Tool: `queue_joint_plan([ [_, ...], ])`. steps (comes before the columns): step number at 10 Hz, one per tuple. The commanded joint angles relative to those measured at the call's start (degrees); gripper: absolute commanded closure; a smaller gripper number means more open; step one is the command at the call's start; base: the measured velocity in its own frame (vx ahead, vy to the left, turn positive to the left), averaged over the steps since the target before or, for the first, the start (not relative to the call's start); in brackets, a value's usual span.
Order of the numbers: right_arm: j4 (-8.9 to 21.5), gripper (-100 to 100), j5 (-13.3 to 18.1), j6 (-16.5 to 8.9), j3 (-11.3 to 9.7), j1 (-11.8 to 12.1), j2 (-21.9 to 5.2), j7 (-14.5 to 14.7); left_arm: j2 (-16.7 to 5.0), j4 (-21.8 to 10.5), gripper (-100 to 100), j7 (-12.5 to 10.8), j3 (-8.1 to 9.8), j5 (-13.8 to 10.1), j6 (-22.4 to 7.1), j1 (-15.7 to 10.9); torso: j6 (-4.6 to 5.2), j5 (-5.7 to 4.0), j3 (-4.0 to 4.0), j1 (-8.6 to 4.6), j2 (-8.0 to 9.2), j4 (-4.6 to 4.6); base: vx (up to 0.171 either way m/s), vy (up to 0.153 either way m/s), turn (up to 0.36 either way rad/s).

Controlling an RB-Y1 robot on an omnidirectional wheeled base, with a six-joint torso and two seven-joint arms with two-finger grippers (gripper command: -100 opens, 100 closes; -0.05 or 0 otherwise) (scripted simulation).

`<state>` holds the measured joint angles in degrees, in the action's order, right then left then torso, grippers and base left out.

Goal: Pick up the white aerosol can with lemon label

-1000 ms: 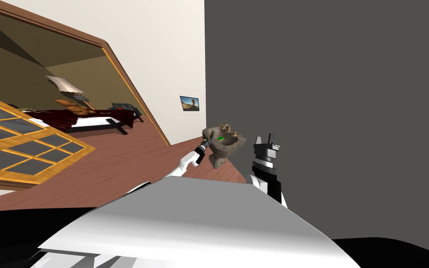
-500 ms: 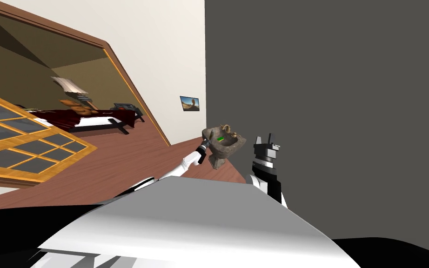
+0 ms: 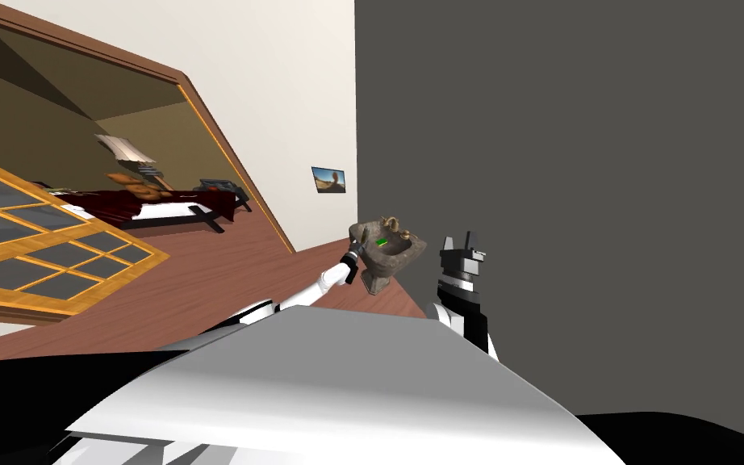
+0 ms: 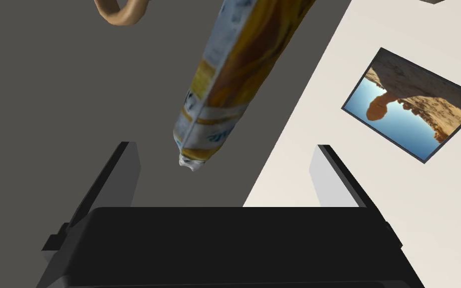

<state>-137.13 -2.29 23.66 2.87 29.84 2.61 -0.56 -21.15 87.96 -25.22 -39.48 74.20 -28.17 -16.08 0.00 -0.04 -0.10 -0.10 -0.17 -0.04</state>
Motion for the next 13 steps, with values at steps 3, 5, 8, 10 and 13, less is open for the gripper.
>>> queue_joint_plan([
  [3,0.0,0,0.0,0.0,0.0,0.0,0.0,0.0,-1.58,-3.85,-100,-2.35,-2.92,5.52,-4.17,-2.74,0.0,0.0,-0.02,0.0,-0.04,-0.01,0.048,-0.036,0.0],
  [5,0.0,0,0.0,0.0,0.0,0.0,0.0,0.0,-2.53,-5.56,-100,-3.19,-4.25,7.78,-6.08,-4.02,0.0,-0.02,-0.07,-0.1,-0.13,-0.03,0.074,-0.059,-0.012],
  [8,0.0,0,0.0,0.0,0.0,0.0,0.0,0.0,-2.95,-5.96,0,-3.5,-4.72,8.58,-6.78,-4.31,-0.01,0.0,-0.05,0.0,-0.06,-0.02,0.047,-0.029,-0.014],
  [10,0.0,0,0.0,0.0,-0.01,-0.01,0.0,0.0,-2.99,-8.71,-100,1.27,-0.09,3.51,-2.45,-4.3,0.02,-0.02,0.1,-0.15,0.18,0.03,-0.031,-0.093,-0.063],
  [13,0.0,0,0.0,0.0,-0.01,-0.01,0.01,0.0,-3.04,-11.46,-100,6.34,4.48,-0.66,2.48,-4.29,0.02,-0.04,0.13,-0.22,0.23,0.05,-0.018,-0.079,-0.04],
])
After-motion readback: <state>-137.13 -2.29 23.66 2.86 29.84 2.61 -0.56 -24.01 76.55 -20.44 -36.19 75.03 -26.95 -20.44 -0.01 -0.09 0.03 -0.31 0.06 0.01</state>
